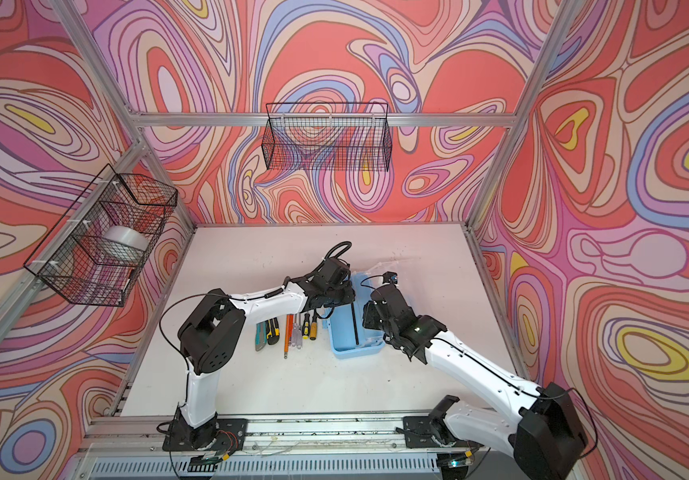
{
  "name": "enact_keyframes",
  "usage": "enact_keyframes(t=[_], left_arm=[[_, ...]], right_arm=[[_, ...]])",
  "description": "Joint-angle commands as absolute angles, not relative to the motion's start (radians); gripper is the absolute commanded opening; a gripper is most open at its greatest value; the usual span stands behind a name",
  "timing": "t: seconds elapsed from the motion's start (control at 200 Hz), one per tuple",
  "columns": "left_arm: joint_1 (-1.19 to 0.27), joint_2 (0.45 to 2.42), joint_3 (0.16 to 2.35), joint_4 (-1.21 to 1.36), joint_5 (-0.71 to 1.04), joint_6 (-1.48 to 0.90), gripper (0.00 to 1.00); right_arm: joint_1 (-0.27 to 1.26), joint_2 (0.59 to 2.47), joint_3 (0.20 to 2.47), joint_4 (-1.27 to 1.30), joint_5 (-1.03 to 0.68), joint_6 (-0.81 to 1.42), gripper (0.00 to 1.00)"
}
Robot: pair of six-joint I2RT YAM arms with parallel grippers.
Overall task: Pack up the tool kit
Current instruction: 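Lower the black hex key into the box and open the left gripper, then move the left gripper back over the row of tools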
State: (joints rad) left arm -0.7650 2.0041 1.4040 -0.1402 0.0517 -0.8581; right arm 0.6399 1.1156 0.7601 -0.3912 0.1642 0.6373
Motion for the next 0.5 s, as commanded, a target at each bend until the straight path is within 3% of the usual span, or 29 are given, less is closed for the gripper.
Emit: enact_keyframes(t=[0.0,0.13,0.285,0.496], left_arm=[[-0.754,1.877,1.358,-0.172,0.014,-0.779,0.26],[-0.754,1.723,1.259,-0.227,-0.092,-0.654,0.28],[-0.745,1.59,1.21,-0.394,-0.226,-0.539,0.35],[-0.692,1.547,1.163,-0.545,-0.345,-0.487,0.35]], right_arm=[[0.635,1.098,0.805,-0.414,0.129,0.611,0.37],[0.651,1.087,0.85,-0.444,0.073,0.605,0.36],[0.789,1.143,0.94,-0.502,0.186,0.594,0.37],[0.891,1.266,0.988,-0.495,0.26,0.594,0.38]])
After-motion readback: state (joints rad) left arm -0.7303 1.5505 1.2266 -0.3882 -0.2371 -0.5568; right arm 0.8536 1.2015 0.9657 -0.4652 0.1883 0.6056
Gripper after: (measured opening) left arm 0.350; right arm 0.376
